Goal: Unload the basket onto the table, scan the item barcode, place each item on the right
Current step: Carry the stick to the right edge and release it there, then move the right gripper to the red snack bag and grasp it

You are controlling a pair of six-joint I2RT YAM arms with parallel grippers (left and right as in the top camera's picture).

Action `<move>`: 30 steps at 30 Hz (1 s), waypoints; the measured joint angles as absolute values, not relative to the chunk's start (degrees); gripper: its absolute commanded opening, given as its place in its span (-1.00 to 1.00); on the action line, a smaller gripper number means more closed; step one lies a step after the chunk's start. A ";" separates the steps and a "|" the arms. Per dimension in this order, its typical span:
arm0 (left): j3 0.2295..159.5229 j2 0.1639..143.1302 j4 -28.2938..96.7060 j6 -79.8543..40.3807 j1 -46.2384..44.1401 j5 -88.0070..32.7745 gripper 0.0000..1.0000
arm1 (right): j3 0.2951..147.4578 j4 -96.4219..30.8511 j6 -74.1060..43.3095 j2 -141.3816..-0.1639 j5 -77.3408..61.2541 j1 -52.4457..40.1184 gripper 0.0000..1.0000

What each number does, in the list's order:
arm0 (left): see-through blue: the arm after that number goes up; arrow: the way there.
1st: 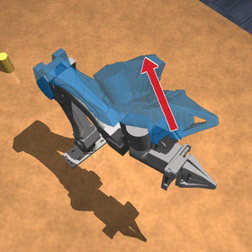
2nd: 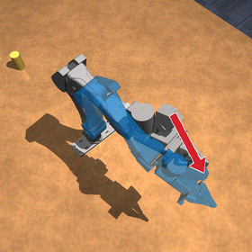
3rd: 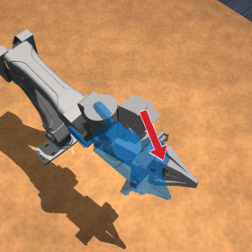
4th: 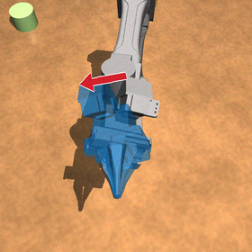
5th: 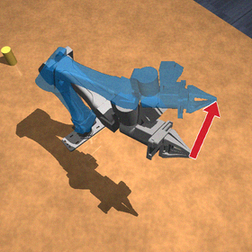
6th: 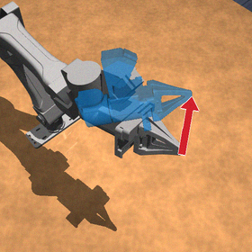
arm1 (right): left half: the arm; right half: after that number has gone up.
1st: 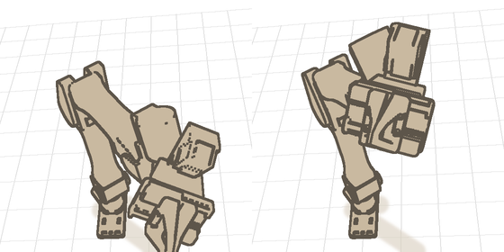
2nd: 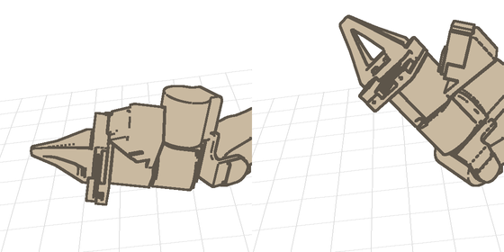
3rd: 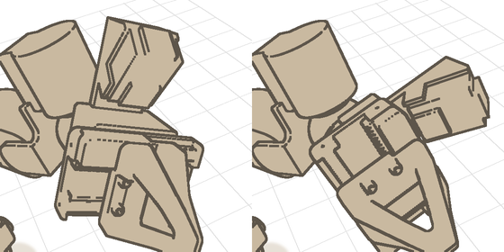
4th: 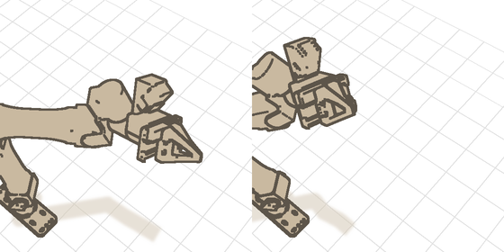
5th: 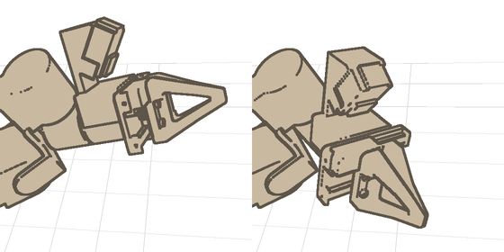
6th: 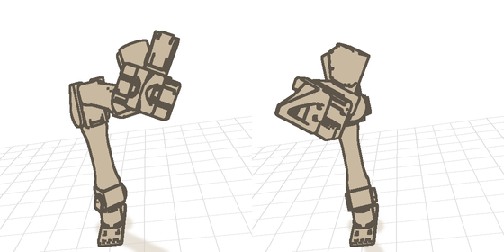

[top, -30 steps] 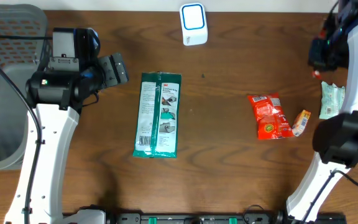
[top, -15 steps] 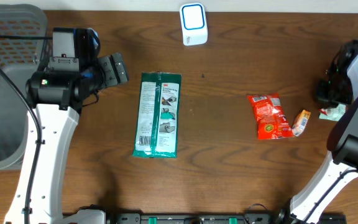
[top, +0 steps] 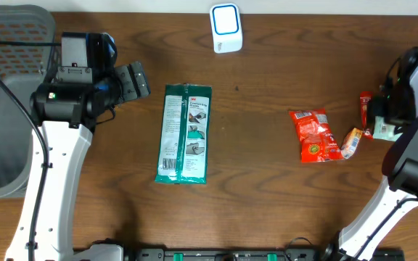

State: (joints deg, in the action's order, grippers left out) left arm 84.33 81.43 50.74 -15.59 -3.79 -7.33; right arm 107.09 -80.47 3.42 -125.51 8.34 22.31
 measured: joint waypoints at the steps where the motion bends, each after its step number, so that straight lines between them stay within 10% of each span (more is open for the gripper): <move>1: 84.33 81.43 50.74 -15.59 -3.79 -7.31 0.86 | 109.23 -82.46 3.40 -125.51 7.73 22.20 0.53; 30: 84.33 81.43 50.74 -15.59 -3.79 -7.31 0.86 | 109.93 -85.17 7.49 -125.51 -10.41 5.85 0.46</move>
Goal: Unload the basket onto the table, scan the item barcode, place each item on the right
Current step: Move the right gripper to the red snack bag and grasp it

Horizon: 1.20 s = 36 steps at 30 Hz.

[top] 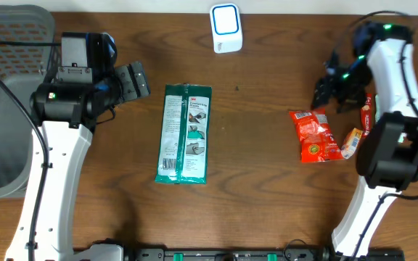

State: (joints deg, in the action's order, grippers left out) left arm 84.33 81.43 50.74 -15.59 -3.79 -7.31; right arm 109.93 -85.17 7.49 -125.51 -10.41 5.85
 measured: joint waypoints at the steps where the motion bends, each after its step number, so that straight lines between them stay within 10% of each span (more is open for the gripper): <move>1: 84.33 81.43 50.74 -15.59 -3.79 -7.31 0.86 | 107.90 -83.59 7.33 -125.51 -9.80 5.15 0.46; 36: 84.33 81.43 50.72 -15.59 -3.79 -7.31 0.86 | 98.21 -68.40 3.51 -120.70 -17.96 -12.93 0.57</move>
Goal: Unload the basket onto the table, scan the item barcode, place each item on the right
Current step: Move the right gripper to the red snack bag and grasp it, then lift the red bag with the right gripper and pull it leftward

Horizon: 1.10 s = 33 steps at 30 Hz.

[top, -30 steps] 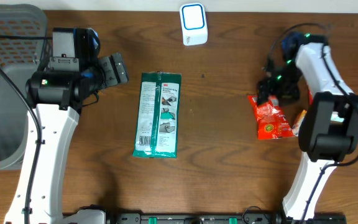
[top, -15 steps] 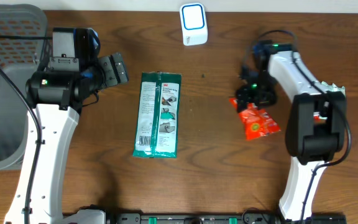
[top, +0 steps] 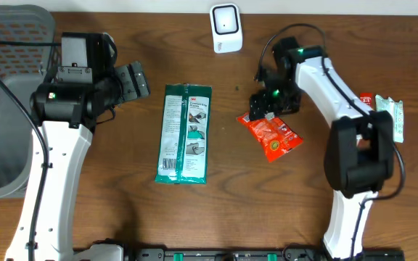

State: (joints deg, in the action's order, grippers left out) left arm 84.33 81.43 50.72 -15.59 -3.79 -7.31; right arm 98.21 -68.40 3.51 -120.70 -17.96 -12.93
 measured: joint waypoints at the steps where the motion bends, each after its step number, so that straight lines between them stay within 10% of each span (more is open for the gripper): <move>1: 84.33 81.43 50.74 -15.57 -3.79 -7.31 0.86 | 98.32 -69.67 3.53 -119.13 -18.11 -12.86 0.57; 33: 84.33 81.43 50.74 -15.57 -3.79 -7.31 0.86 | 76.42 -55.72 -5.54 -111.50 13.37 -27.31 0.35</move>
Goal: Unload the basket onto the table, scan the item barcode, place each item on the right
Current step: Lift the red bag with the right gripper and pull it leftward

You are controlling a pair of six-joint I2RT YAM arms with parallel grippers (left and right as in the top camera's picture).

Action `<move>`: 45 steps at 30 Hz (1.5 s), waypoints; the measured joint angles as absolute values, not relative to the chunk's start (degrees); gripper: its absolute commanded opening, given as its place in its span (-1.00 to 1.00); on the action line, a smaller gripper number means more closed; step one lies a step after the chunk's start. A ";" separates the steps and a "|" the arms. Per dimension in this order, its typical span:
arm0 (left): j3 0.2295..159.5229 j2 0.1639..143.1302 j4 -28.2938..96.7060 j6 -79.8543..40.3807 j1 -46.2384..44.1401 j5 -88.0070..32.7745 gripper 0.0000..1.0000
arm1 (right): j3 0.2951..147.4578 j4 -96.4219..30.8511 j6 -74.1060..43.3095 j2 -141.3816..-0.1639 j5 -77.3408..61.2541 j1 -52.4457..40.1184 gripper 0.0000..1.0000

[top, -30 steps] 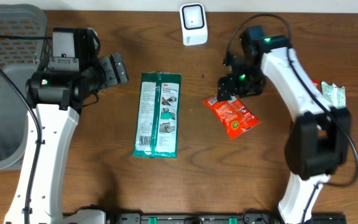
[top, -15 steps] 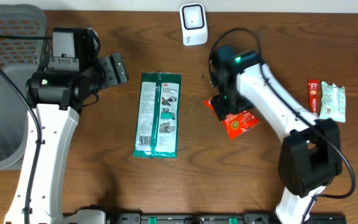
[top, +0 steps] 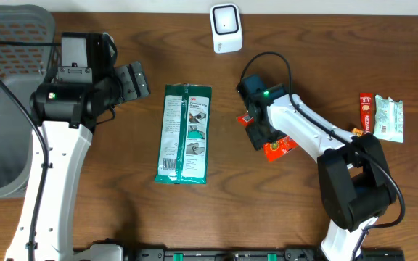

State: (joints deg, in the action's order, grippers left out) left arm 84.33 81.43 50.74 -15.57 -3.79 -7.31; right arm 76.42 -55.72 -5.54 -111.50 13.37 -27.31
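The white barcode scanner [top: 225, 27] stands at the table's far edge, in the middle. My right gripper [top: 253, 122] sits right of the table's middle, shut on a red snack packet [top: 280, 147] that sticks out beneath the wrist. A green wipes pack [top: 184, 133] lies flat left of centre. My left gripper [top: 134, 80] hovers left of that pack, open and empty.
A grey mesh basket [top: 6, 87] stands at the far left. At the right edge lie a red bar [top: 366, 111], a pale green packet [top: 387, 118] and a small orange sweet [top: 357, 132].
My right gripper has moved a little left and nearer, with the red packet now mostly tucked under the wrist. The left arm has not moved.
My right arm was first at the right edge among the small items, with the red packet lying on the table. Then the gripper stood over the packet. Later it had the packet at mid-table below the scanner, and now slightly further left.
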 measured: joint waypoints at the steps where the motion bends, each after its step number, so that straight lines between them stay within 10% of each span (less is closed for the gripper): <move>1: 84.33 81.43 50.74 -15.59 -3.79 -7.31 0.86 | 76.34 -55.55 -5.41 -111.50 13.26 -27.31 0.34; 10: 84.33 81.43 50.74 -15.59 -3.79 -7.31 0.86 | 72.55 -49.60 -4.93 -111.50 12.97 -27.31 0.29; 16: 84.33 81.43 50.74 -15.59 -3.79 -7.33 0.86 | 70.65 -47.16 -3.97 -111.50 14.50 -27.33 -0.35; 27: 84.33 81.43 50.74 -15.59 -3.79 -7.31 0.86 | 70.65 -47.09 -4.14 -111.24 14.55 -27.35 -0.54; 36: 84.33 81.43 50.74 -15.59 -3.79 -7.31 0.86 | 70.67 -48.29 -4.47 -105.75 5.65 -27.22 0.22; 45: 84.33 81.43 50.74 -15.59 -3.79 -7.31 0.86 | 70.63 -50.02 -4.12 -104.33 4.08 -27.62 0.24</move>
State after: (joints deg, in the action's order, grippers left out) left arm 84.33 81.43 50.74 -15.59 -3.79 -7.31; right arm 70.63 -50.02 -4.12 -104.33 4.08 -27.62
